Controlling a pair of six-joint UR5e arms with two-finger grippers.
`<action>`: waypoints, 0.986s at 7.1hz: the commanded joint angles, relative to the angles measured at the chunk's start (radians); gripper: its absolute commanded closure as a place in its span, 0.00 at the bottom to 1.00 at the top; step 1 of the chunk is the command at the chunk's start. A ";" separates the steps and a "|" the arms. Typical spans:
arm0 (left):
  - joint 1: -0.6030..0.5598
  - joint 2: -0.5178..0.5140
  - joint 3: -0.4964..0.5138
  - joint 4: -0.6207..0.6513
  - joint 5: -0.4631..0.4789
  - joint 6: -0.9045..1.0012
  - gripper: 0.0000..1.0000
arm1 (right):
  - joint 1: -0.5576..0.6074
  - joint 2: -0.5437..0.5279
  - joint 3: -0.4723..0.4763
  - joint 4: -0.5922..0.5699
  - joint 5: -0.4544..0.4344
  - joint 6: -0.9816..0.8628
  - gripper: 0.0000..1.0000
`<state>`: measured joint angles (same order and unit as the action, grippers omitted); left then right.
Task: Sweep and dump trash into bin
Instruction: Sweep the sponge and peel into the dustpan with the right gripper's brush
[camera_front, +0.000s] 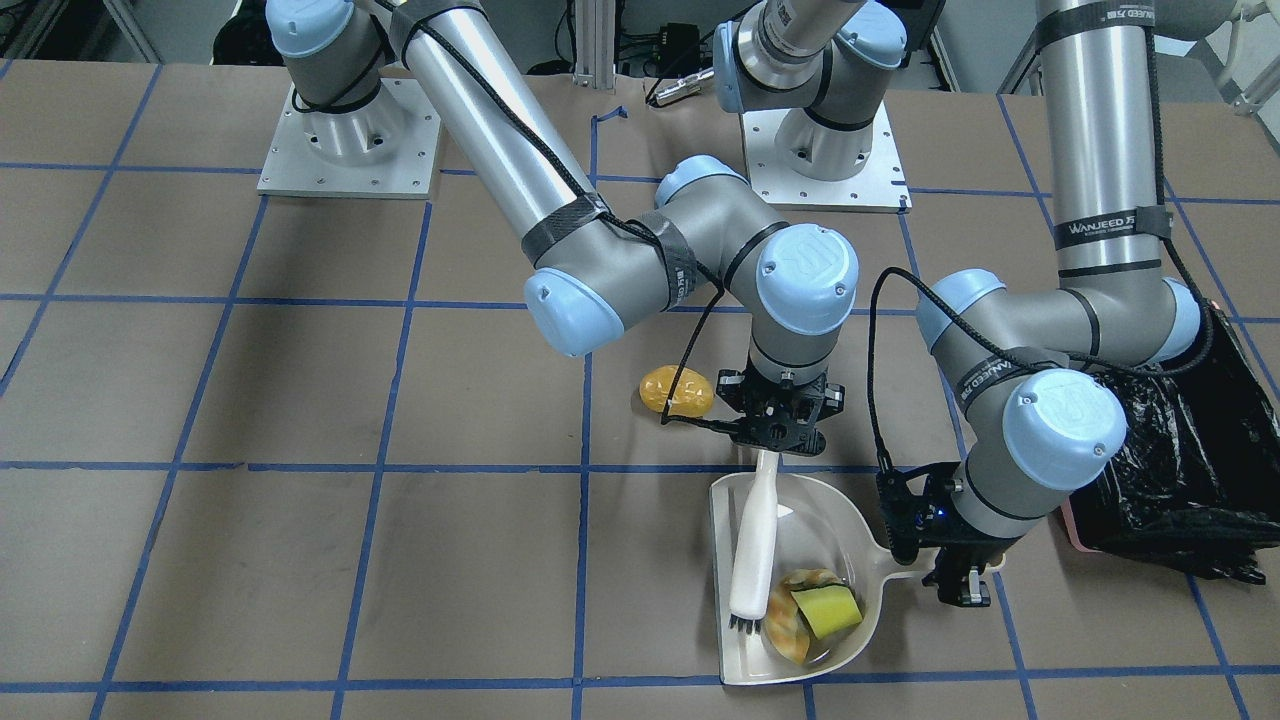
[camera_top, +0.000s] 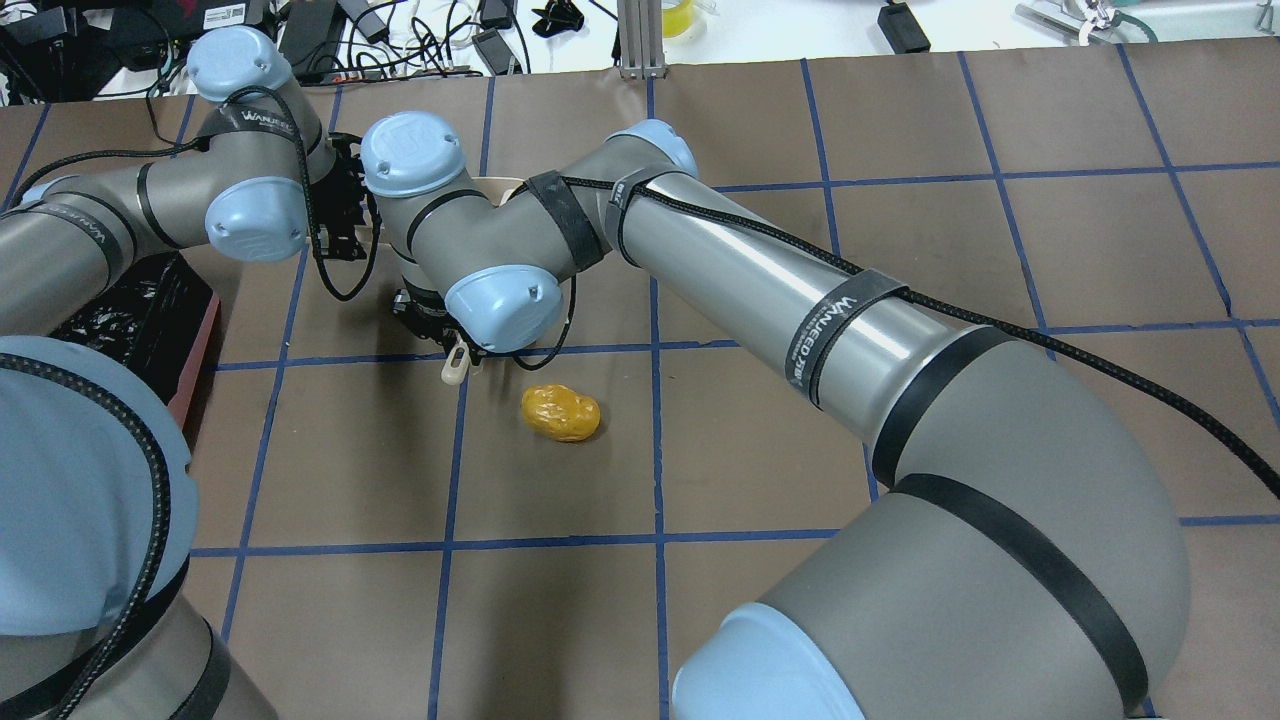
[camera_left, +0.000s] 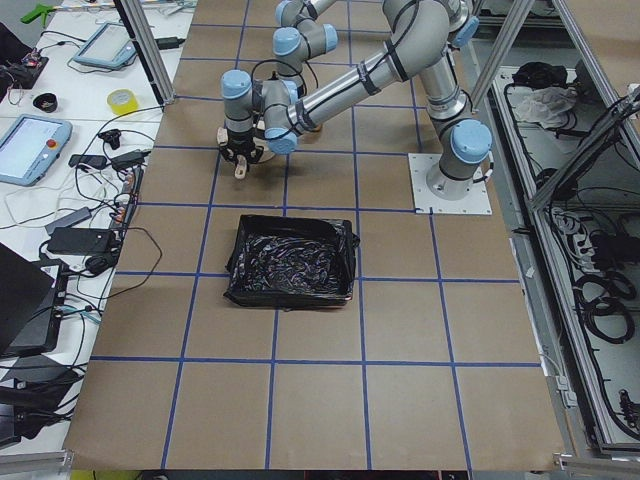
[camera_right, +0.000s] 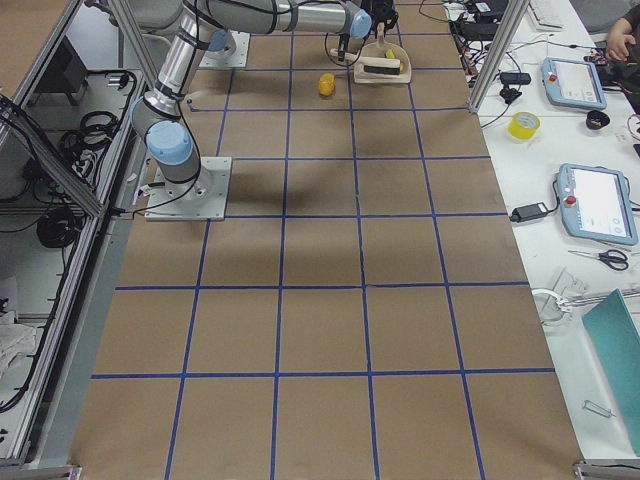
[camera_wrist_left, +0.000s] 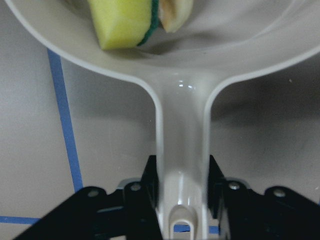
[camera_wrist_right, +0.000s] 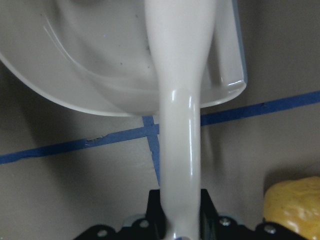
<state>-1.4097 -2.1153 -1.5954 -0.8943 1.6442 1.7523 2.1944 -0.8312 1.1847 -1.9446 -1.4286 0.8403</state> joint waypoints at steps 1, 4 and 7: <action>0.001 0.009 -0.003 0.002 -0.006 0.009 0.88 | -0.027 -0.052 0.004 0.112 -0.047 -0.061 1.00; 0.044 0.153 -0.168 -0.022 -0.012 0.088 0.92 | -0.160 -0.196 0.019 0.364 -0.131 -0.180 1.00; 0.130 0.406 -0.461 0.000 -0.001 0.182 0.95 | -0.194 -0.348 0.226 0.369 -0.112 -0.199 1.00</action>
<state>-1.3196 -1.8078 -1.9417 -0.9075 1.6417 1.8977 2.0056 -1.1170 1.3104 -1.5722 -1.5457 0.6410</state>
